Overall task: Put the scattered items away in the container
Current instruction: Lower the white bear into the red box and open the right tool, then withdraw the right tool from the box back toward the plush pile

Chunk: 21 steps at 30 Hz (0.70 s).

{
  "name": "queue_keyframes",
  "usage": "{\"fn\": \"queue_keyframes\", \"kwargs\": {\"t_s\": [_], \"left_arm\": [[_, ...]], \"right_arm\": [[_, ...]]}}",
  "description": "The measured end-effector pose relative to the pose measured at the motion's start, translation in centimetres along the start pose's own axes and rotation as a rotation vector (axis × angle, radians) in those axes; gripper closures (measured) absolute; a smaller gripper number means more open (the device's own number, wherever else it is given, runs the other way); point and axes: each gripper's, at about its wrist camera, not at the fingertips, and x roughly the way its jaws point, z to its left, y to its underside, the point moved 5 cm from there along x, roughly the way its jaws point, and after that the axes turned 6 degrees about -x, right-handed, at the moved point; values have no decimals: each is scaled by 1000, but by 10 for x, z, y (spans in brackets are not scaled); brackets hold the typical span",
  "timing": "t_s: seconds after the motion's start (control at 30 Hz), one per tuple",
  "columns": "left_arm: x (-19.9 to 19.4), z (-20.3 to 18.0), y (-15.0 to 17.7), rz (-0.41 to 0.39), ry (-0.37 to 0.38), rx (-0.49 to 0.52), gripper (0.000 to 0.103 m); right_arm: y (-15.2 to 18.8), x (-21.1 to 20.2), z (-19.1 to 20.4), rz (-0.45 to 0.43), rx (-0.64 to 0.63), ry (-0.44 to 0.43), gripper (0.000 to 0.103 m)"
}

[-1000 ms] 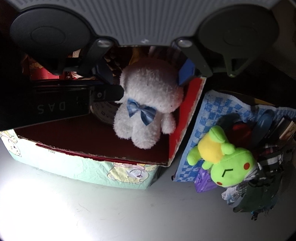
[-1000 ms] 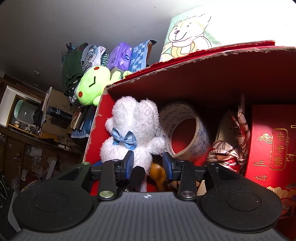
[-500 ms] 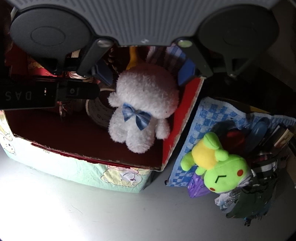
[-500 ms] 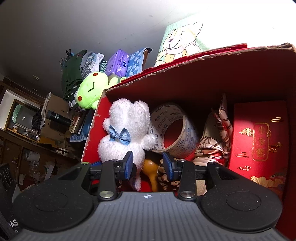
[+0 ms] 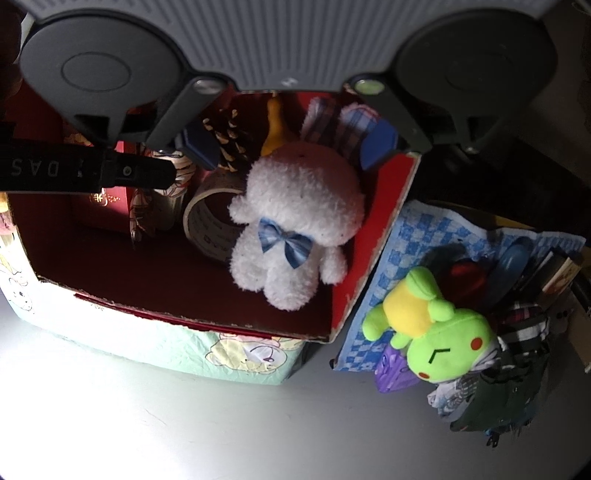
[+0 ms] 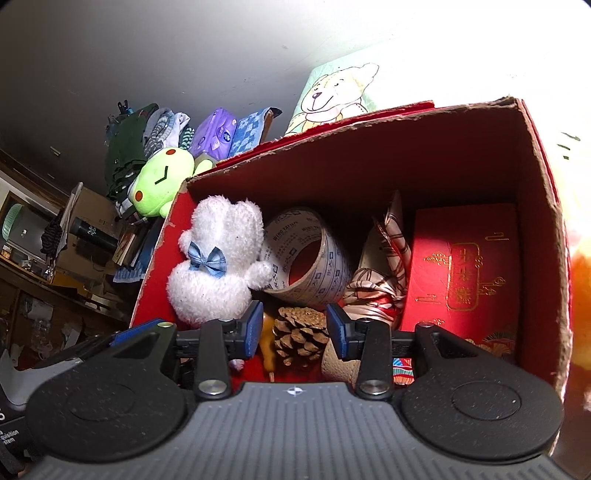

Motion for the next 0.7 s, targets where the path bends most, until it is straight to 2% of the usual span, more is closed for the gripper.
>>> {"fn": "queue_keyframes", "kwargs": {"t_s": [0.43, 0.53, 0.7], "left_arm": [[-16, -14, 11, 1, 11, 12, 13], [-20, -19, 14, -10, 5, 29, 12], [-25, -29, 16, -6, 35, 33, 10]], "right_arm": [[12, -20, -1, -39, 0, 27, 59], [15, -28, 0, -62, -8, 45, 59], [18, -43, -1, -107, -16, 73, 58]]}}
